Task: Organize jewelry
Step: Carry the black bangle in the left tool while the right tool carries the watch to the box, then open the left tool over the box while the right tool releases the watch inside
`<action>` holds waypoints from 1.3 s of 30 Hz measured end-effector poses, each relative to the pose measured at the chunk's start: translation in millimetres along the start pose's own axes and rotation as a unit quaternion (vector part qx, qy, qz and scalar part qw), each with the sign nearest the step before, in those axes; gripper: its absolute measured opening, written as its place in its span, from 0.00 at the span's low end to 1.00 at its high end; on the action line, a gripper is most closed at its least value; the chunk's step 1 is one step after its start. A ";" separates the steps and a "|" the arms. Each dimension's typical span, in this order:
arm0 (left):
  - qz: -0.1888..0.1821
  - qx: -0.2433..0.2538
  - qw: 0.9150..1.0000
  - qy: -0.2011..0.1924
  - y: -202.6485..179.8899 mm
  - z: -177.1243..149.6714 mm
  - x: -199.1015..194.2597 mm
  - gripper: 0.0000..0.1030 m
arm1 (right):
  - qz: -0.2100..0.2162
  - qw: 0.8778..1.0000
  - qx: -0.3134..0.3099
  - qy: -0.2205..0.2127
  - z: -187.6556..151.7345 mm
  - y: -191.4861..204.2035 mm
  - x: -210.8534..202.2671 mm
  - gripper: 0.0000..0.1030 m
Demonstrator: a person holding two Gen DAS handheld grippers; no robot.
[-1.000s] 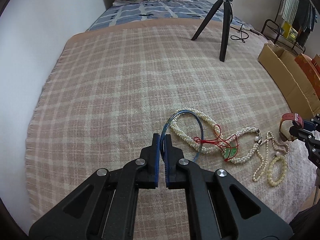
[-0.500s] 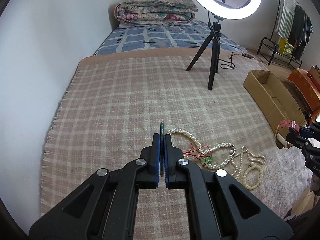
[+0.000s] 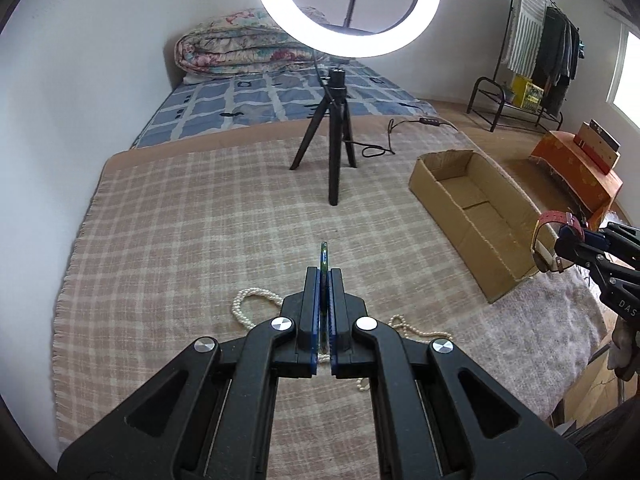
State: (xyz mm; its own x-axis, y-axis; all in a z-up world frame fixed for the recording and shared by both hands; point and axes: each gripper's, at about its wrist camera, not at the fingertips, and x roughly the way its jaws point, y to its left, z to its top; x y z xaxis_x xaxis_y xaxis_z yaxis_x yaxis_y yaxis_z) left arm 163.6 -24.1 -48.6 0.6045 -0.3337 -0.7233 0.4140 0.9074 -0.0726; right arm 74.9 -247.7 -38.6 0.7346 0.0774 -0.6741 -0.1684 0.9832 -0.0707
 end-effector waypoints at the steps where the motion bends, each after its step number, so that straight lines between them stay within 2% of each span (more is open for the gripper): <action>1: -0.006 0.001 1.000 -0.001 -5.7 2.6 1.4 0.01 | -0.007 1.000 0.003 -0.002 -1.4 -6.8 -3.2 0.19; 9: -0.040 0.014 0.999 -0.010 -56.9 33.4 21.2 0.01 | -0.047 0.998 0.037 -0.001 -15.4 -60.3 -15.3 0.19; 16: -0.068 0.020 0.997 -0.011 -101.3 60.2 52.8 0.01 | -0.063 0.996 0.062 0.019 -27.7 -94.3 -2.8 0.19; 22: -0.093 0.025 0.995 -0.014 -139.0 82.0 82.1 0.01 | -0.067 0.994 0.078 0.032 -33.0 -112.5 11.8 0.19; 31: -0.118 0.024 0.993 0.012 -181.2 97.3 134.4 0.01 | -0.073 0.991 0.095 0.051 -37.4 -127.5 30.1 0.19; 39: -0.117 0.017 0.992 0.038 -199.8 99.6 164.7 0.01 | -0.072 0.990 0.106 0.066 -40.3 -136.3 43.8 0.19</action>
State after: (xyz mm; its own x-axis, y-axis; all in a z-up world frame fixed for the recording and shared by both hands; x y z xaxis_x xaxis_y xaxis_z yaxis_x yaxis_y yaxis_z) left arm 248.2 -285.7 -84.8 0.4356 -0.5130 -0.7397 0.5607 0.7975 -0.2228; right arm 103.5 -385.0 -88.1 0.6456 -0.0738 -0.7601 0.0833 0.9962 -0.0261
